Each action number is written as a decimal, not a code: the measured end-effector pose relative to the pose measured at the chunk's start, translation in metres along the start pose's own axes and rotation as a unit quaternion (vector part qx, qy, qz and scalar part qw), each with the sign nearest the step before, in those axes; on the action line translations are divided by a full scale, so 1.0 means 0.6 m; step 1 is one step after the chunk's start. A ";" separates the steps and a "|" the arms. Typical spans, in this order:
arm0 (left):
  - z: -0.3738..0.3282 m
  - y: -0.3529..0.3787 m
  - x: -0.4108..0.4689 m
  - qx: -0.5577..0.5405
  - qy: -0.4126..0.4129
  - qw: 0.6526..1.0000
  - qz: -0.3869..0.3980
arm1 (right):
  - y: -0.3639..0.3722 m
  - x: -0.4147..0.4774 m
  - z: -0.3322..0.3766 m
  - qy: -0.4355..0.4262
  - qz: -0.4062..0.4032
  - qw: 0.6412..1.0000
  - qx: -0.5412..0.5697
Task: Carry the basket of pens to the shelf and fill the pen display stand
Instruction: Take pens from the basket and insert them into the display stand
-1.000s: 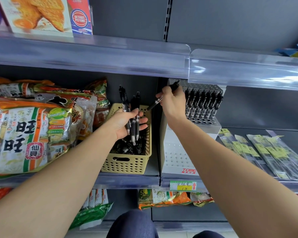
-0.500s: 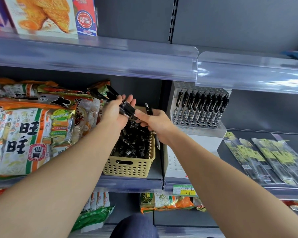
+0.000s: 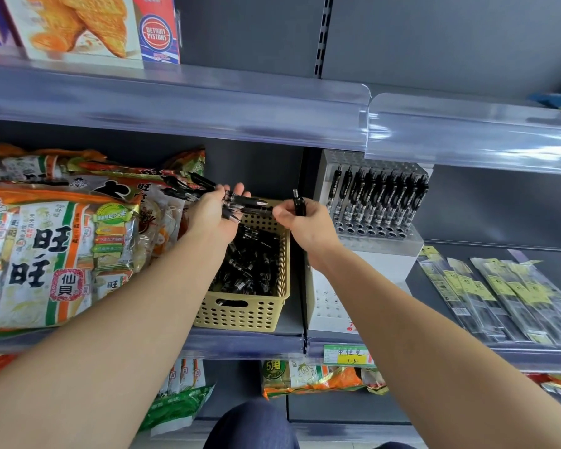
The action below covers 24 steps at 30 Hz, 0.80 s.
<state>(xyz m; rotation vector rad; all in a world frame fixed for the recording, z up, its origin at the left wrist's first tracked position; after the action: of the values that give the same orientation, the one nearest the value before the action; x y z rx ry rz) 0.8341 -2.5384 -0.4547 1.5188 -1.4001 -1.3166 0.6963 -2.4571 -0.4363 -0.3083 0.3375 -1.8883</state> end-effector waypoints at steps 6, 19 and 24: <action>-0.013 -0.022 0.022 0.026 0.023 0.996 -0.077 | -0.034 0.008 -0.015 -0.017 -0.037 0.999 -0.007; 0.024 -0.006 -0.023 0.400 -0.040 0.915 0.042 | -0.083 0.019 0.032 -0.041 -0.166 0.985 0.000; 0.070 0.001 -0.066 0.412 -0.149 0.888 0.138 | -0.075 0.019 0.053 -0.064 -0.137 0.988 -0.026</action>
<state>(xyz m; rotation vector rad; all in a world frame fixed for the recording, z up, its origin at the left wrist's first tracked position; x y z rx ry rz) 0.7974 -2.4940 -0.4559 1.5484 -2.4875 -0.8156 0.6653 -2.4560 -0.3893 -0.5316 0.2680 -2.1176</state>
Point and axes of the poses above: each hand's wrist, its own x-axis towards the middle knuckle, its own y-axis out of the palm, z = x × y, the point moved 6 cm from there along x, towards the middle knuckle, and after that the axes turned 15 degrees about -x, right-handed, at the moved point
